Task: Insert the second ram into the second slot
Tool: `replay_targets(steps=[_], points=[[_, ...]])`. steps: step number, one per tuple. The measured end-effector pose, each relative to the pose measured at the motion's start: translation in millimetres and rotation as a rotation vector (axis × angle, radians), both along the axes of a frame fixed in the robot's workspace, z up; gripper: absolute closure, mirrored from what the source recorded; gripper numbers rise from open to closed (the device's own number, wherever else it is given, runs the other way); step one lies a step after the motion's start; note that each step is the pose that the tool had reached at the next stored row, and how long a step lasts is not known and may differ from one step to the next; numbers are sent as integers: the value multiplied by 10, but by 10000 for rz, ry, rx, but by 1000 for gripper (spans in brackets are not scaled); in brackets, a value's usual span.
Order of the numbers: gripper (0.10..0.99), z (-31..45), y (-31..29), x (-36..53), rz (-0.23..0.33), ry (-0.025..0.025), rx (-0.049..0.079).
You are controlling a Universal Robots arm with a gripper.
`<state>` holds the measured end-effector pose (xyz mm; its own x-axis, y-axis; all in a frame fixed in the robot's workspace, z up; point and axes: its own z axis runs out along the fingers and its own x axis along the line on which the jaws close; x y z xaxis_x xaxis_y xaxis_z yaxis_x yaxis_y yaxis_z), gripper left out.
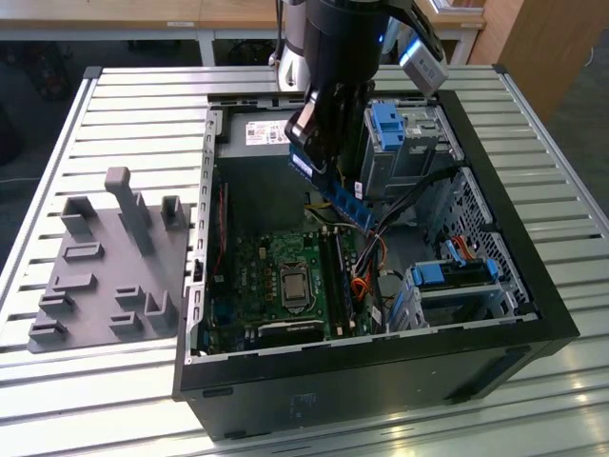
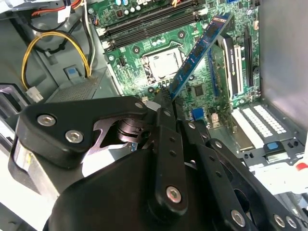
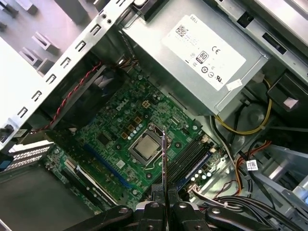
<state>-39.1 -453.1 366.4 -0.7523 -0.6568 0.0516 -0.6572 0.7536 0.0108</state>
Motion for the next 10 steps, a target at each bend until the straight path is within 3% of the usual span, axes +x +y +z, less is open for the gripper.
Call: replay_targets(steps=[10], points=[[949,-3,0,-1,-936,-11,-2]])
